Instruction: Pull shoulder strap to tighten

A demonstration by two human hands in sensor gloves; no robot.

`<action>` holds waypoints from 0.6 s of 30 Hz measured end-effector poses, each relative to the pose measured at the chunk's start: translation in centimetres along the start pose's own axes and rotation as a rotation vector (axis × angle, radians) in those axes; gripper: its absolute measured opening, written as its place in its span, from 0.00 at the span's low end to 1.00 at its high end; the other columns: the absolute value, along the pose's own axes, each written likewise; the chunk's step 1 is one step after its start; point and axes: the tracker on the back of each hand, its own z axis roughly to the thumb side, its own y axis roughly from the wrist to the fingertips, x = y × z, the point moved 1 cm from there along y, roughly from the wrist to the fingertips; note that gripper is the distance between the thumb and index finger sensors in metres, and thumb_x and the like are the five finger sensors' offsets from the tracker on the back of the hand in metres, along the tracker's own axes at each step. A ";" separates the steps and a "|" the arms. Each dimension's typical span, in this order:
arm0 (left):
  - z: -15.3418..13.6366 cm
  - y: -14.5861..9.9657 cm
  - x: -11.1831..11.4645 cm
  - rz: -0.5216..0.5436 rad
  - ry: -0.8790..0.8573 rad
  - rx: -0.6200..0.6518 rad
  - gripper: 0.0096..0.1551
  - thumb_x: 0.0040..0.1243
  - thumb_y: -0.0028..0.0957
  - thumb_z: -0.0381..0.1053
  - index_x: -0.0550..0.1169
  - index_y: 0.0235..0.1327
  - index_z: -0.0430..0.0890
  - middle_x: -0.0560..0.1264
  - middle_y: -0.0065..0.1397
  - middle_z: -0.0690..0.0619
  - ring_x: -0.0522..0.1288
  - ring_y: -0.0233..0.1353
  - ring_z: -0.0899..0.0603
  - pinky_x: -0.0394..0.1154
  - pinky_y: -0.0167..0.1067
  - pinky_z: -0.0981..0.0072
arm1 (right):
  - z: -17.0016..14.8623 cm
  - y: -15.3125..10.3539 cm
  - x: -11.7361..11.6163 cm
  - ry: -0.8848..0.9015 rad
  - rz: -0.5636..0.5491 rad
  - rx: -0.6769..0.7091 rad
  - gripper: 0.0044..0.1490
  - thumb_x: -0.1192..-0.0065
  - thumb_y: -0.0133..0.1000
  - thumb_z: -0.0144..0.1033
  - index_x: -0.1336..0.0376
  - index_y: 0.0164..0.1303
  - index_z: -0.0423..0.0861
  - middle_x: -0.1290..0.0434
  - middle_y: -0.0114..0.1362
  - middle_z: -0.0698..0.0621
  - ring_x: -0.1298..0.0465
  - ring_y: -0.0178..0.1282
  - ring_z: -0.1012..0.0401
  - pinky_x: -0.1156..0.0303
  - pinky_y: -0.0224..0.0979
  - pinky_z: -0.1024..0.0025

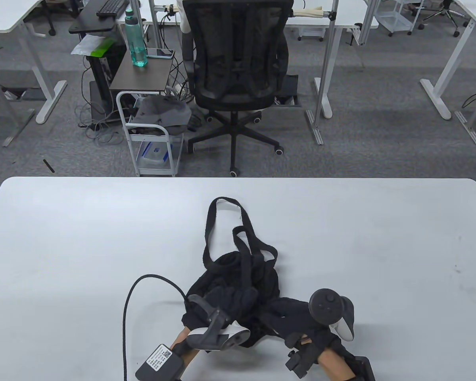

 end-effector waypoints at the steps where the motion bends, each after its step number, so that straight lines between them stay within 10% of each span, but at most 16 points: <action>1: 0.6 0.1 -0.3 0.018 -0.002 0.019 0.38 0.48 0.36 0.60 0.67 0.65 0.53 0.86 0.41 0.62 0.87 0.43 0.51 0.82 0.38 0.68 | 0.2 0.1 -0.2 0.015 -0.005 0.011 0.31 0.29 0.48 0.52 0.21 0.45 0.38 0.20 0.61 0.39 0.21 0.57 0.41 0.30 0.63 0.40; 18: -2.2 -0.2 1.4 -0.065 0.012 -0.056 0.38 0.46 0.35 0.60 0.67 0.66 0.59 0.86 0.43 0.62 0.86 0.45 0.51 0.81 0.40 0.66 | 0.3 0.5 -0.3 -0.005 0.023 -0.017 0.22 0.30 0.49 0.39 0.18 0.35 0.36 0.15 0.53 0.41 0.17 0.51 0.44 0.27 0.60 0.42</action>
